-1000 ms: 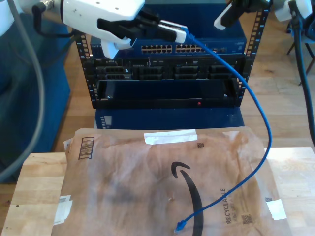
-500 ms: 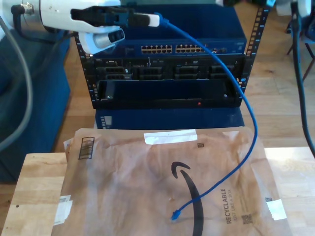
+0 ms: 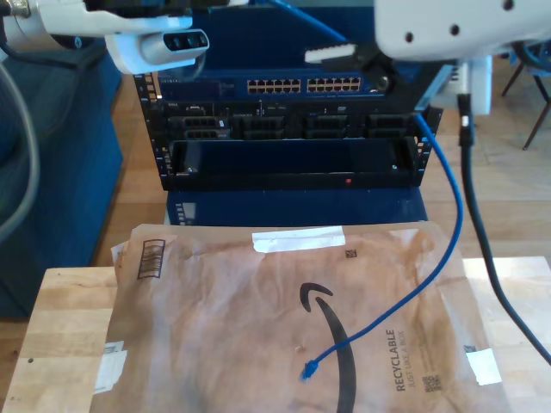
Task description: Grab the cable and plug it in
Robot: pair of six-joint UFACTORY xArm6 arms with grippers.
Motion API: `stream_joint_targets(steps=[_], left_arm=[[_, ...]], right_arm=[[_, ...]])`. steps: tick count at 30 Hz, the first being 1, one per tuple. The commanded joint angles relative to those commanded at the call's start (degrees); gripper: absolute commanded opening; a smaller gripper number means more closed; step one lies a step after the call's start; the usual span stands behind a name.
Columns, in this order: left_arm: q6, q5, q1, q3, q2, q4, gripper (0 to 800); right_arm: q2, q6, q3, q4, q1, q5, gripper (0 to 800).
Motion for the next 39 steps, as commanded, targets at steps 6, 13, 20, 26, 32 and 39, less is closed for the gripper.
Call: stream_joint_targets(steps=[6,13,20,26,32,39], left_arm=[[0.00,0.97,-0.26,0.00,0.88,-0.09,2],[-0.44,2.46,-1.32,0.09,0.70,0.00,2],[-1.49,4.13,-1.85,0.26,0.53,0.00,2],[-1.49,4.92,-1.85,1.05,0.53,-1.85,2],[-1.67,4.92,-2.37,1.32,0.53,-1.93,3],[-3.16,4.92,-2.64,2.20,0.62,-1.85,3]], right_arm=[[0.26,-1.93,2.99,1.14,0.26,-6.86,693],[0.88,-2.02,2.90,1.23,0.35,-8.62,692],[1.41,-3.43,3.16,1.41,0.53,-10.02,690],[1.49,-3.52,5.27,1.41,0.62,-12.22,642],[1.49,-3.60,6.15,1.41,1.93,-12.48,580],[1.49,-5.89,8.09,1.32,4.13,-16.00,577]])
